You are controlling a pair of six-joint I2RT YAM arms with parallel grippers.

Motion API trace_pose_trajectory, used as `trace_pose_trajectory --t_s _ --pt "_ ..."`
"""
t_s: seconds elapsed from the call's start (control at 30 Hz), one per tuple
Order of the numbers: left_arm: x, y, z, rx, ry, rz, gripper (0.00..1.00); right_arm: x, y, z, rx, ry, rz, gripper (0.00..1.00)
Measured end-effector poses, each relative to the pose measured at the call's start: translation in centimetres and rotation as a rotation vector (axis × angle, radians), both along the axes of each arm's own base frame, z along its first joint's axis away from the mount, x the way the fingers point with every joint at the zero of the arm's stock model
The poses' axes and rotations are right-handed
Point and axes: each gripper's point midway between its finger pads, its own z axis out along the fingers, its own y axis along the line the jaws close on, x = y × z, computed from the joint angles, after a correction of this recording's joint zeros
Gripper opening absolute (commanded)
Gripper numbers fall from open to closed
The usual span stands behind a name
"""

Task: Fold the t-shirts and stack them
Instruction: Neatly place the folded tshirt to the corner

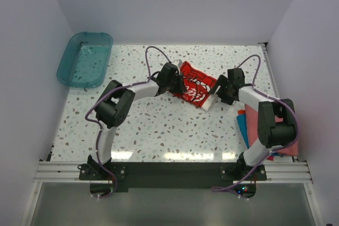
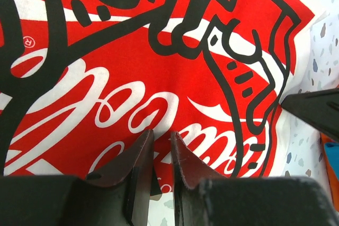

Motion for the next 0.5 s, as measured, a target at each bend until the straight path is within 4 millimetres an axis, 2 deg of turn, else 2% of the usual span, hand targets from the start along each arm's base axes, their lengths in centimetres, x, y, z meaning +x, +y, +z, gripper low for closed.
trace_pose_trajectory --t_s 0.1,0.23,0.3,0.5 --pt "0.0 0.0 0.0 -0.001 0.002 0.003 0.24 1.0 -0.1 0.4 0.006 -0.038 -0.008 0.77" --pt "0.0 0.0 0.0 0.0 0.003 0.003 0.24 1.8 0.2 -0.8 0.016 -0.028 -0.013 0.77" --pt "0.0 0.0 0.0 0.001 0.004 0.003 0.24 2.5 0.2 -0.4 0.017 -0.049 -0.015 0.77" --pt "-0.1 0.0 0.0 0.004 0.009 0.003 0.24 3.1 0.9 -0.7 0.026 -0.058 -0.018 0.72"
